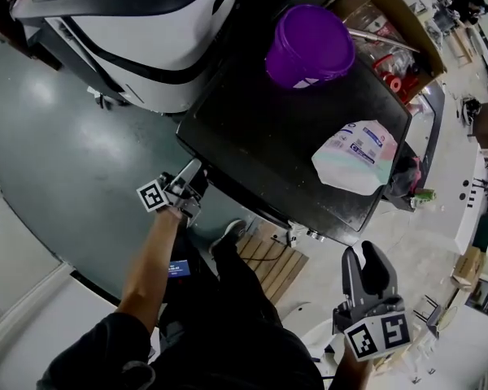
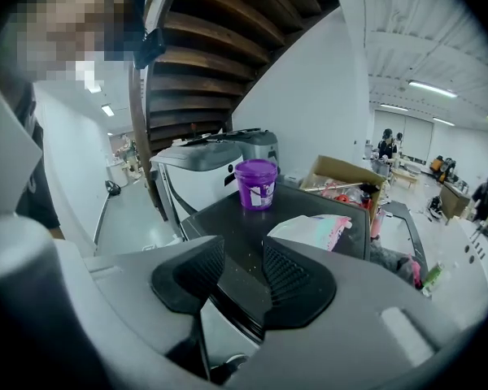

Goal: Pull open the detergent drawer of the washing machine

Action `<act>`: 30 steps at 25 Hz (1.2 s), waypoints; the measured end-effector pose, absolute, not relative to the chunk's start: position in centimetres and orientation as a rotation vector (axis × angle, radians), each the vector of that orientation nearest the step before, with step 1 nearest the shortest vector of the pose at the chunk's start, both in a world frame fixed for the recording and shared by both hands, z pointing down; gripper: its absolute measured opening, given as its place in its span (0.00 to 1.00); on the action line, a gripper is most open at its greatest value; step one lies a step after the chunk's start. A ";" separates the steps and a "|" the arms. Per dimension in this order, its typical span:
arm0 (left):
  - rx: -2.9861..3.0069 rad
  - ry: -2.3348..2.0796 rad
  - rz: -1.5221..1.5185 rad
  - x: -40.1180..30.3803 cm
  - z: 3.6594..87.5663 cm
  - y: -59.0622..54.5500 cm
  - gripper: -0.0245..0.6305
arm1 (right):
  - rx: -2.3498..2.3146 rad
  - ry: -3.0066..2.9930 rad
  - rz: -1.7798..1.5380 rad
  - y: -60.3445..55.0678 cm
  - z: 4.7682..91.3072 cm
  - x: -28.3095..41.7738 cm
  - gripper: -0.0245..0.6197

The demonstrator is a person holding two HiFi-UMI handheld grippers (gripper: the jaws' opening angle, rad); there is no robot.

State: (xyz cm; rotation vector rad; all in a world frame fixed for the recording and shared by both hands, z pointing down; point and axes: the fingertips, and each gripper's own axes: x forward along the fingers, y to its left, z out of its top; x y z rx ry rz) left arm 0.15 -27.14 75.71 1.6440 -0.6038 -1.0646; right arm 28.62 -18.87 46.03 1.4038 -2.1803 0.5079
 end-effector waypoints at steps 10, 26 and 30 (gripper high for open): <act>1.664 -0.462 -0.971 -2.3 75.3 -17.9 0.56 | 1.403 -2.143 0.581 -18.8 49.0 27.3 0.26; 1.725 -0.416 -0.738 -3.3 76.1 -14.3 0.57 | 1.374 -2.161 0.582 -18.7 49.4 22.6 0.26; 1.720 -0.403 -0.644 -3.6 76.4 -13.9 0.58 | 1.377 -2.177 0.579 -18.3 48.9 22.0 0.26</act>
